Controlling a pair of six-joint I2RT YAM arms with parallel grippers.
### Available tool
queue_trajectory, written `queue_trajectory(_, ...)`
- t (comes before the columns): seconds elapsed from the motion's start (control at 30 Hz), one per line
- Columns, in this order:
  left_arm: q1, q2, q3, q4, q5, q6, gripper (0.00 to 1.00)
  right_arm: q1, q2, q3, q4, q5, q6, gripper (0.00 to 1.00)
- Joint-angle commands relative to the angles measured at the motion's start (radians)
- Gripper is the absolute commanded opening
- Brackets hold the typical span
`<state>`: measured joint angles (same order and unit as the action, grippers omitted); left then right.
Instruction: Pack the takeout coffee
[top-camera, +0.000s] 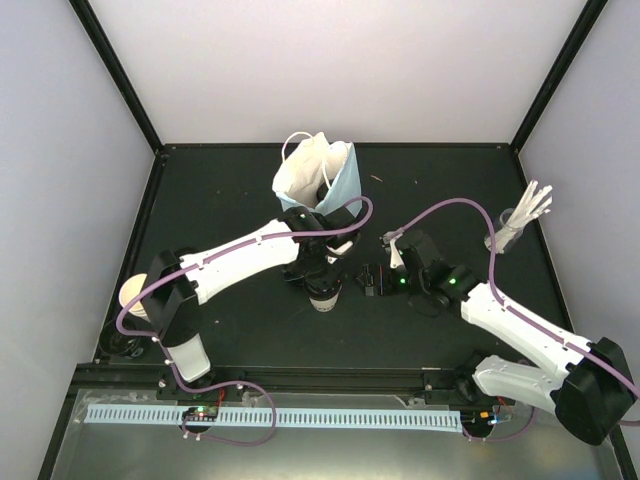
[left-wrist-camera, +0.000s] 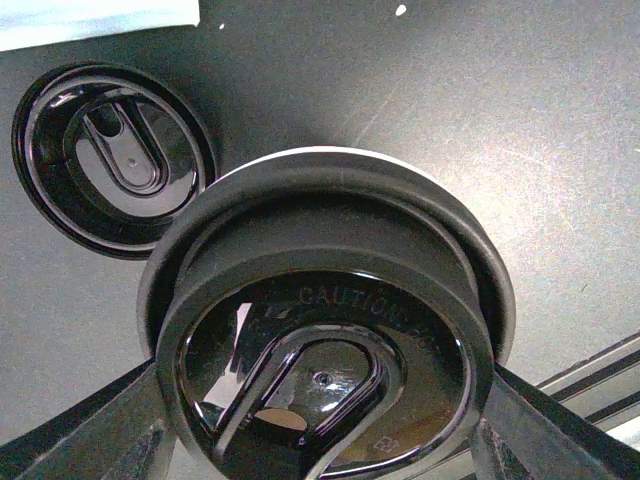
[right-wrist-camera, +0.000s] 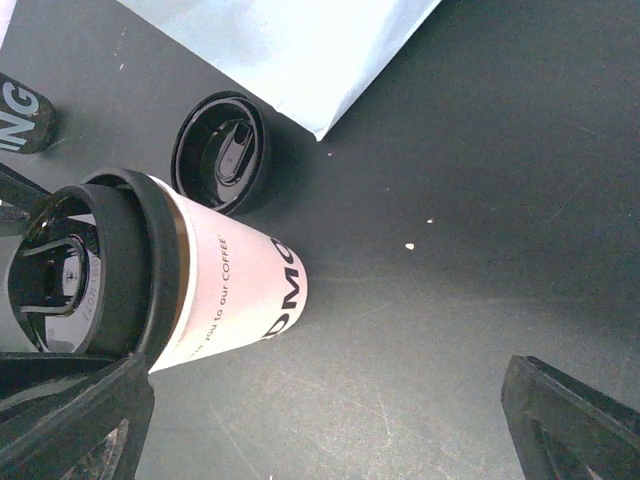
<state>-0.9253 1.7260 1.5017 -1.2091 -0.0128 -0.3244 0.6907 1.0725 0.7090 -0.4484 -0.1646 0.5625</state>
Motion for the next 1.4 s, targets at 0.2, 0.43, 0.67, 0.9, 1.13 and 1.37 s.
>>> queue_trajectory(0.2, -0.012, 0.019, 0.037, -0.024, -0.004, 0.015, 0.76, -0.01, -0.008, -0.024, 0.033, -0.03, -0.004, 0.97)
queue_trajectory(0.43, -0.013, 0.051, 0.045, -0.025, -0.001, 0.028, 0.76, -0.04, 0.018, -0.071, 0.093, -0.136, 0.02, 0.93)
queue_trajectory(0.67, -0.018, 0.086, 0.056, -0.045, -0.007, 0.038, 0.76, -0.09, 0.083, -0.126, 0.276, -0.321, 0.095, 0.83)
queue_trajectory(0.9, -0.021, 0.101, 0.056, -0.047, 0.0, 0.052, 0.76, -0.114, 0.15, -0.135, 0.418, -0.444, 0.168, 0.68)
queue_trajectory(1.13, -0.023, 0.11, 0.05, -0.046, 0.008, 0.064, 0.76, -0.115, 0.232, -0.121, 0.479, -0.495, 0.19, 0.54)
queue_trajectory(1.37, -0.027, 0.122, 0.046, -0.037, 0.016, 0.076, 0.76, -0.115, 0.271, -0.152, 0.548, -0.522, 0.215, 0.5)
